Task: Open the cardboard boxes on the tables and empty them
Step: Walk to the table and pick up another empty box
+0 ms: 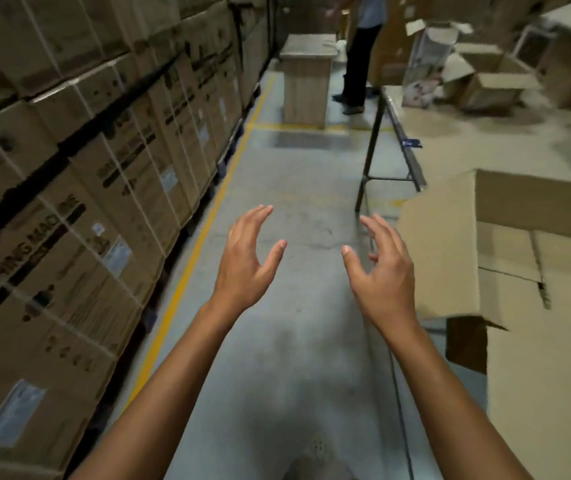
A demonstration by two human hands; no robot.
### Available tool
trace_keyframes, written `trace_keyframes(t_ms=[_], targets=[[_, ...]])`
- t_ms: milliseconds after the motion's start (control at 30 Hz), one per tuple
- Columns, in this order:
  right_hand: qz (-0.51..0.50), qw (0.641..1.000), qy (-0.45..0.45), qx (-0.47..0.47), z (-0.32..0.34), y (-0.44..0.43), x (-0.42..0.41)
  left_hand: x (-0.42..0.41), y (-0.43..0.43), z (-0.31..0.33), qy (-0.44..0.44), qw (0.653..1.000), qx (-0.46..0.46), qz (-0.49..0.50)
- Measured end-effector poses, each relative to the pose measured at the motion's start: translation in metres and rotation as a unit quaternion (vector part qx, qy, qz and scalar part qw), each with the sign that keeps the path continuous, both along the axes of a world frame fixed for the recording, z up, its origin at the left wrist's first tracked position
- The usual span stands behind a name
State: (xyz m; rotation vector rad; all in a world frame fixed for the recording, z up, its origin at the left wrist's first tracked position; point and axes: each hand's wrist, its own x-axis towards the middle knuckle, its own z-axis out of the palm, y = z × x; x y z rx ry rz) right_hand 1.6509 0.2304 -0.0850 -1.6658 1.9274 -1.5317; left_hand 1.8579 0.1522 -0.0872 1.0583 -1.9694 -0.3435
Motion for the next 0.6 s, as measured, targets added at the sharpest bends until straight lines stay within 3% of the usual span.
trace_keyframes(t_ms=[233, 433, 600], targets=[[-0.164, 0.986, -0.009, 0.007, 0.013, -0.064, -0.088, -0.126, -0.119, 0.015, -0.008, 0.989, -0.011, -0.146], [-0.317, 0.943, 0.027, 0.096, 0.033, -0.079, -0.156, -0.249, -0.184, 0.041, -0.041, 0.961, -0.006, -0.274], [-0.386, 0.906, 0.032, 0.173, 0.024, -0.069, -0.183, -0.332, -0.214, 0.039, -0.085, 0.932, 0.003, -0.353]])
